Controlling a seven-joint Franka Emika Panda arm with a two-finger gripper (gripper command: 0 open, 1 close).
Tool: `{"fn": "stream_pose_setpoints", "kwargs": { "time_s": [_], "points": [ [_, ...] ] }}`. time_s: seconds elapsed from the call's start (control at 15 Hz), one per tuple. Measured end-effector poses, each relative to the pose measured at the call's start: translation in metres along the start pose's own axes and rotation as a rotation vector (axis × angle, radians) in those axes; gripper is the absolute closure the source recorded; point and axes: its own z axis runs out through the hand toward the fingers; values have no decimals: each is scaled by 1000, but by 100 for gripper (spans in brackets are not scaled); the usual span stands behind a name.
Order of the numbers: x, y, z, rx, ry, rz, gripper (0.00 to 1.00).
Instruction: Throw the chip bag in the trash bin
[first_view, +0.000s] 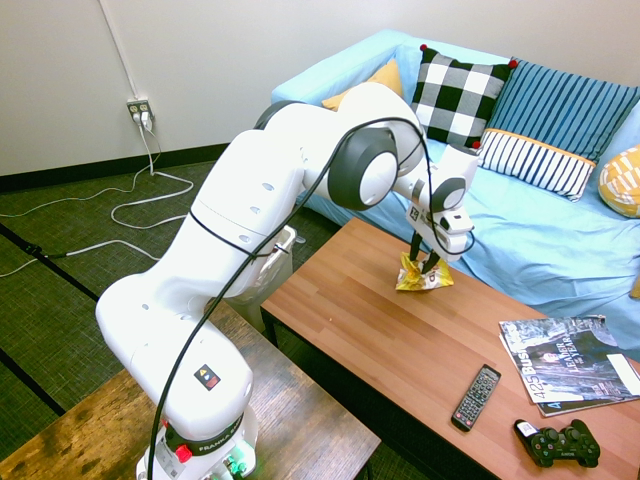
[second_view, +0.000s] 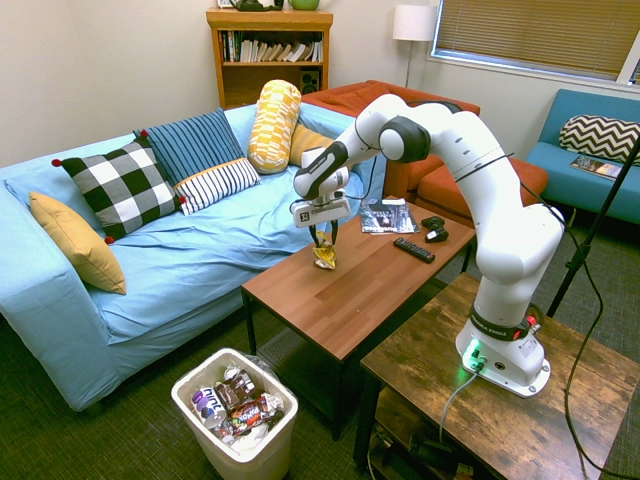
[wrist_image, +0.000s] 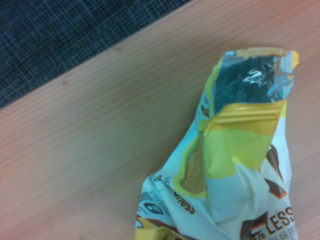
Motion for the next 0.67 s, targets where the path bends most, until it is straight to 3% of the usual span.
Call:
{"fn": "stream_pose_setpoints", "kwargs": {
  "time_s": [0.67],
  "points": [
    [24, 11, -2, 11, -3, -7, 100]
  ]
}}
